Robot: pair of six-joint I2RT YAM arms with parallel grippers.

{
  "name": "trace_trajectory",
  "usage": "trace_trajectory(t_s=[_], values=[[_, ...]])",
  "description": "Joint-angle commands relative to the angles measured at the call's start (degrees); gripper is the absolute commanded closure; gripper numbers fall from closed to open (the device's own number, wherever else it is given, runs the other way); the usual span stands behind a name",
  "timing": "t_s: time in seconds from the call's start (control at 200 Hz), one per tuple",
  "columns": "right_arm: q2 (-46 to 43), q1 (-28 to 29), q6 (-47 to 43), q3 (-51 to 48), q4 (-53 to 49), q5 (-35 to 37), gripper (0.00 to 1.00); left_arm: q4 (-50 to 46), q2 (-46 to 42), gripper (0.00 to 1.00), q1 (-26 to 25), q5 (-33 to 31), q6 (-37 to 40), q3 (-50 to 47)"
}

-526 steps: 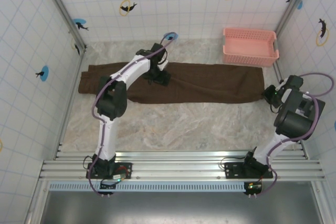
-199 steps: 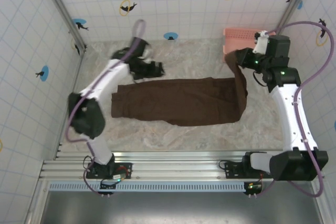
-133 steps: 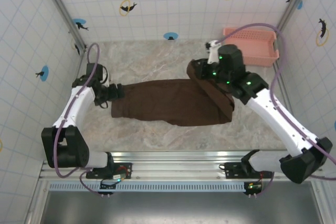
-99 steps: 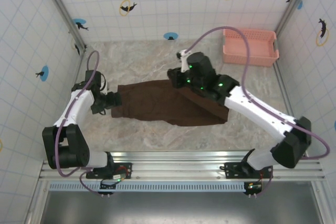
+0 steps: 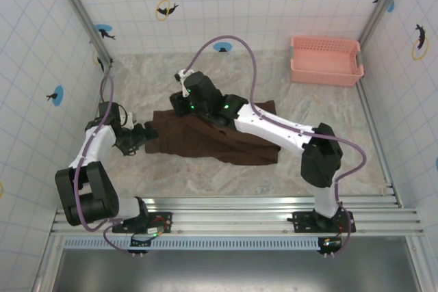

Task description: Roll up the long pants

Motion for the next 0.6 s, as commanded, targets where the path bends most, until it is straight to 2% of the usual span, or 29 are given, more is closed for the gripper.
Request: trace_trajectory(t_s=[0.0, 0.195, 0.28, 0.345, 0.41, 0.525, 0.596], values=[[6.2, 2.1, 2.7, 5.1, 3.9, -2.8, 1.00, 0.9, 0.0, 0.03, 0.1, 2.3, -0.2, -0.2], [16.2, 4.9, 7.8, 10.3, 3.2, -5.4, 1.00, -1.1, -0.2, 0.03, 0.3, -1.0, -0.3, 0.8], [18.8, 6.0, 9.7, 10.5, 2.8, -6.8, 0.92, -2.0, -1.1, 0.03, 0.4, -3.1, -0.8, 1.2], [18.8, 6.3, 10.7, 10.0, 4.0, -8.8, 0.74, -2.8, -2.5, 0.03, 0.7, -5.0, -1.1, 1.5], [18.3, 6.0, 10.0, 9.3, 4.7, -9.9, 0.63, -4.2, -4.3, 0.03, 0.8, -8.1, -1.0, 2.2], [12.6, 4.2, 6.3, 8.4, 3.1, -9.5, 0.54, -7.0, -8.2, 0.03, 1.0, -14.0, 0.2, 4.3], [8.7, 2.2, 5.0, 8.2, 1.6, -10.8, 0.51, -8.5, -9.8, 0.03, 1.1, -15.2, 0.7, 6.3]])
